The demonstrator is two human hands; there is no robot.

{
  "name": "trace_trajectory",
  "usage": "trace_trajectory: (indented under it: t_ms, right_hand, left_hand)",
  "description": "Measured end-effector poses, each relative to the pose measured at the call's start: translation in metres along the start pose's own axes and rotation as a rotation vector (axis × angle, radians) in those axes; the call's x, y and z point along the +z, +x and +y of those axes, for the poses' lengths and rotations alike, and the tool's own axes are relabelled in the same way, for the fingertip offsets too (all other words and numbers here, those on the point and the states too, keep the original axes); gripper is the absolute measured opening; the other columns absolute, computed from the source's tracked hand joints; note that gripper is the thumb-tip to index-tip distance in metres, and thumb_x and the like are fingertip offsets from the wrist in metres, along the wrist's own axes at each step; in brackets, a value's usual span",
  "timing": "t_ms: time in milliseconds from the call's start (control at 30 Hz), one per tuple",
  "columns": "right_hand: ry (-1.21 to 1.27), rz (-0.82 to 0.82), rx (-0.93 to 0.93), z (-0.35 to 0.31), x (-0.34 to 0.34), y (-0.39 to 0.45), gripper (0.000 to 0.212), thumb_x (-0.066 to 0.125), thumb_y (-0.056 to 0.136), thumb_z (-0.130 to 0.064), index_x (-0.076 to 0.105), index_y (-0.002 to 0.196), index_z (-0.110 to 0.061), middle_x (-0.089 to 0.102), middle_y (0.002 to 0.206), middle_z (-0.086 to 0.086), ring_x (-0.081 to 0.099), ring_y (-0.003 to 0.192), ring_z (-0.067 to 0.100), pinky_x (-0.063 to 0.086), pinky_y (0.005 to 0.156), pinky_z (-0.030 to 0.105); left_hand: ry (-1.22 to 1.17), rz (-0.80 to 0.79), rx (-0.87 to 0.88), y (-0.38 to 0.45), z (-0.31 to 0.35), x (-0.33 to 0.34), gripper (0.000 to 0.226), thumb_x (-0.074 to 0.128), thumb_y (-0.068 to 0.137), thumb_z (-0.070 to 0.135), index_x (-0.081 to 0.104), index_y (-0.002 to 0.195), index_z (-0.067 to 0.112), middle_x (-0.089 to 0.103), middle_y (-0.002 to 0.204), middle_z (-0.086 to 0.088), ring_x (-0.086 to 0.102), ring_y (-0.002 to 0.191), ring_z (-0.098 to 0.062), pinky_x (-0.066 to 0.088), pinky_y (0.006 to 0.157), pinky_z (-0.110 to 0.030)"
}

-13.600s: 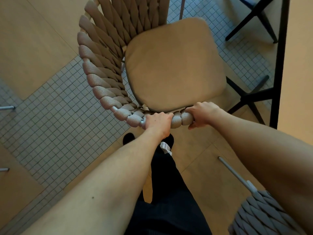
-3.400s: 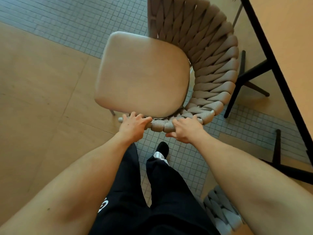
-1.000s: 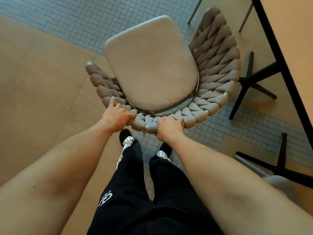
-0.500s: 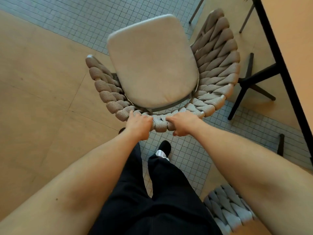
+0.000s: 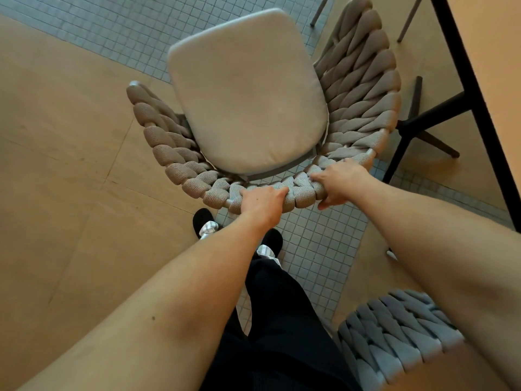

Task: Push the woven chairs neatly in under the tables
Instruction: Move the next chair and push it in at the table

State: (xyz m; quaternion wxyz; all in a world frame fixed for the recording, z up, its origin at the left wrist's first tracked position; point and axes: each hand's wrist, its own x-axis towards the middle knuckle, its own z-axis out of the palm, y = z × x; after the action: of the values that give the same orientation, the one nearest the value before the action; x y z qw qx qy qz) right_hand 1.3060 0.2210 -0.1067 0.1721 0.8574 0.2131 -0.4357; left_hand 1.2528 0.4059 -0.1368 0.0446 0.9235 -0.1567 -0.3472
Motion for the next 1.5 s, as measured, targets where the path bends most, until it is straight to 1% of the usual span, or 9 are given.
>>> trace_trajectory:
  t_ms: [267, 433, 567, 700, 900, 1033, 1200, 1300, 1500]
  right_hand:
    - [0.093, 0.004, 0.028, -0.029, -0.007, -0.015, 0.068, 0.066, 0.087, -0.067, 0.049, 0.138, -0.026, 0.059, 0.129, 0.005, 0.056, 0.121, 0.028, 0.047, 0.094, 0.043]
    - [0.204, 0.021, 0.049, -0.074, -0.008, -0.01, 0.067, 0.066, 0.086, -0.068, 0.054, 0.135, -0.023, 0.06, 0.127, 0.004, 0.057, 0.119, 0.027, 0.051, 0.093, 0.046]
    - [0.315, 0.045, 0.079, -0.109, -0.011, -0.007, 0.064, 0.07, 0.086, -0.064, 0.056, 0.13, -0.02, 0.061, 0.123, 0.003, 0.059, 0.115, 0.027, 0.052, 0.089, 0.046]
    - [0.443, 0.074, 0.088, -0.144, -0.02, 0.002, 0.061, 0.073, 0.086, -0.059, 0.054, 0.128, -0.018, 0.063, 0.123, 0.003, 0.06, 0.115, 0.028, 0.051, 0.085, 0.046]
    - [0.488, 0.105, 0.06, -0.168, -0.029, 0.012, 0.064, 0.07, 0.09, -0.054, 0.05, 0.135, -0.013, 0.061, 0.131, 0.007, 0.059, 0.121, 0.034, 0.05, 0.098, 0.056]
    - [0.429, 0.145, -0.024, -0.156, -0.025, 0.005, 0.054, 0.068, 0.093, -0.051, 0.049, 0.132, -0.018, 0.062, 0.13, 0.004, 0.06, 0.121, 0.031, 0.044, 0.088, 0.041]
    - [0.306, 0.094, -0.085, -0.127, -0.012, -0.005, 0.057, 0.073, 0.089, -0.048, 0.046, 0.133, -0.024, 0.062, 0.127, 0.004, 0.062, 0.115, 0.031, 0.044, 0.077, 0.04]
    - [0.238, 0.042, -0.078, -0.102, -0.001, -0.008, 0.062, 0.076, 0.085, -0.049, 0.045, 0.134, -0.028, 0.062, 0.125, 0.003, 0.062, 0.115, 0.029, 0.044, 0.077, 0.04]
    - [0.056, -0.013, -0.073, -0.055, 0.012, -0.008, 0.071, 0.074, 0.084, -0.059, 0.043, 0.139, -0.03, 0.061, 0.129, 0.003, 0.061, 0.117, 0.028, 0.049, 0.09, 0.042]
  left_hand:
    - [0.022, -0.027, 0.092, -0.008, -0.027, -0.002, 0.041, 0.054, 0.09, 0.006, 0.051, 0.123, 0.03, 0.061, 0.109, -0.003, 0.06, 0.099, -0.03, 0.046, 0.077, -0.049]
    - [0.138, -0.051, 0.175, -0.019, -0.07, -0.004, 0.038, 0.056, 0.094, 0.014, 0.051, 0.127, 0.03, 0.06, 0.112, -0.004, 0.059, 0.104, -0.026, 0.049, 0.091, -0.05]
    - [0.285, -0.077, 0.225, -0.022, -0.108, -0.01, 0.037, 0.055, 0.094, 0.018, 0.048, 0.126, 0.033, 0.061, 0.115, -0.003, 0.061, 0.106, -0.024, 0.046, 0.093, -0.046]
    - [0.468, -0.09, 0.248, -0.027, -0.138, -0.026, 0.048, 0.055, 0.096, 0.023, 0.042, 0.14, 0.039, 0.06, 0.127, 0.001, 0.059, 0.117, -0.022, 0.04, 0.101, -0.046]
    - [0.557, -0.08, 0.19, -0.031, -0.167, -0.031, 0.051, 0.059, 0.094, 0.024, 0.041, 0.139, 0.039, 0.066, 0.121, 0.005, 0.063, 0.114, -0.022, 0.033, 0.109, -0.051]
    - [0.528, -0.094, 0.123, -0.031, -0.159, -0.026, 0.048, 0.069, 0.087, 0.029, 0.048, 0.13, 0.032, 0.065, 0.122, 0.003, 0.06, 0.117, -0.025, 0.03, 0.109, -0.053]
    - [0.363, -0.073, 0.129, -0.03, -0.122, -0.016, 0.05, 0.072, 0.082, 0.047, 0.05, 0.123, 0.03, 0.065, 0.118, 0.002, 0.061, 0.111, -0.026, 0.039, 0.101, -0.049]
    - [0.269, -0.069, 0.128, -0.029, -0.09, -0.007, 0.06, 0.075, 0.08, 0.051, 0.048, 0.129, 0.029, 0.064, 0.121, 0.001, 0.061, 0.113, -0.027, 0.042, 0.098, -0.047]
    - [0.128, -0.002, 0.134, -0.021, -0.024, 0.006, 0.054, 0.076, 0.081, 0.041, 0.05, 0.127, 0.026, 0.065, 0.115, 0.0, 0.063, 0.106, -0.028, 0.049, 0.089, -0.045]
